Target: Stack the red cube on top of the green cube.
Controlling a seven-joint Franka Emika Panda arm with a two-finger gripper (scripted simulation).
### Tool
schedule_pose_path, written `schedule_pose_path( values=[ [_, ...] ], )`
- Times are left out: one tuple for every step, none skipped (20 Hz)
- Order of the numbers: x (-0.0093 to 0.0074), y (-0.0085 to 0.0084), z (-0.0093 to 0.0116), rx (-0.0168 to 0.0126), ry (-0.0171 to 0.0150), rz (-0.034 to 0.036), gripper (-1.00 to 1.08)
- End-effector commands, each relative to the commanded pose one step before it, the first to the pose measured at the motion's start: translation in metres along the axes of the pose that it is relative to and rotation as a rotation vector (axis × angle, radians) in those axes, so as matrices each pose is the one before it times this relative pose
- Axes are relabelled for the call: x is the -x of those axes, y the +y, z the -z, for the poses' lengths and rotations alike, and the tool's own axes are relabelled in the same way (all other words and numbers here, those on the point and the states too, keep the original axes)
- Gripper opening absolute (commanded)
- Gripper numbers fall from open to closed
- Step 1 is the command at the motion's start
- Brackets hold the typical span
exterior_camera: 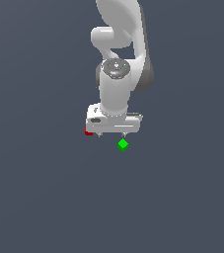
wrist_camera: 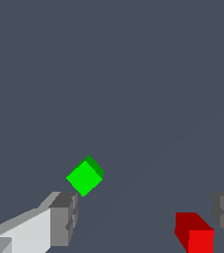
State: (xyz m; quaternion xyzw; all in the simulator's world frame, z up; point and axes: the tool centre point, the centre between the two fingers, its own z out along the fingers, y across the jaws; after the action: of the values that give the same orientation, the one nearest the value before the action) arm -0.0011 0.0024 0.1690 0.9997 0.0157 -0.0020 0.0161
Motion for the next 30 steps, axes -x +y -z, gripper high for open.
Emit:
schedule_pose_path(
  values=[
    [0.00000,0.00001,0.00000,0.00000,0.00000,0.00000,1.00],
    [0.00015,0.00011,-0.00011,0.00000,0.00000,0.00000,1.00],
    [0.00046,0.00032,-0.00033,0.00000,0.00000,0.00000,1.00],
    [0.00076,0.00053,-0.00056,0.00000,0.00000,0.00000,1.00],
    [0.00111,0.00130,-0.00073,-0.00065,0.00011,-0.00072,1.00],
    [0.00139,0.00097,-0.00101,0.00000,0.00000,0.00000,1.00],
    [0.00174,0.00175,-0.00120,-0.00065,0.00010,-0.00073,1.00],
    [0.00203,0.00143,-0.00148,0.00000,0.00000,0.00000,1.00],
    [0.00242,0.00244,-0.00166,-0.00091,0.00014,-0.00103,1.00],
    [0.00274,0.00246,-0.00193,-0.00064,0.00010,-0.00073,1.00],
    [0.00310,0.00271,-0.00219,-0.00064,0.00010,-0.00073,1.00],
    [0.00347,0.00310,-0.00245,-0.00079,0.00012,-0.00089,1.00],
    [0.00387,0.00348,-0.00272,-0.00091,0.00014,-0.00103,1.00],
    [0.00427,0.00377,-0.00302,-0.00091,0.00014,-0.00103,1.00],
    [0.00469,0.00417,-0.00333,-0.00102,0.00016,-0.00115,1.00],
    [0.00515,0.00458,-0.00365,-0.00112,0.00017,-0.00126,1.00],
    [0.00563,0.00508,-0.00400,-0.00129,0.00020,-0.00146,1.00],
    [0.00611,0.00545,-0.00436,-0.00129,0.00019,-0.00146,1.00],
    [0.00660,0.00595,-0.00472,-0.00144,0.00021,-0.00163,1.00],
    [0.00693,0.00627,-0.00497,-0.00151,0.00022,-0.00171,1.00],
    [0.00679,0.00615,-0.00490,-0.00144,0.00021,-0.00163,1.00],
    [0.00660,0.00605,-0.00480,-0.00145,0.00020,-0.00162,1.00],
    [0.00639,0.00593,-0.00468,-0.00146,0.00019,-0.00161,1.00],
    [0.00614,0.00567,-0.00452,-0.00130,0.00017,-0.00144,1.00],
    [0.00589,0.00549,-0.00434,-0.00130,0.00017,-0.00145,1.00],
    [0.00560,0.00524,-0.00415,-0.00121,0.00015,-0.00136,1.00],
    [0.00531,0.00501,-0.00399,-0.00114,0.00013,-0.00124,1.00],
    [0.00502,0.00485,-0.00385,-0.00118,0.00012,-0.00120,1.00],
    [0.00469,0.00460,-0.00368,-0.00112,0.00010,-0.00106,1.00],
    [0.00434,0.00435,-0.00346,-0.00115,0.00009,-0.00103,1.00]
  ],
)
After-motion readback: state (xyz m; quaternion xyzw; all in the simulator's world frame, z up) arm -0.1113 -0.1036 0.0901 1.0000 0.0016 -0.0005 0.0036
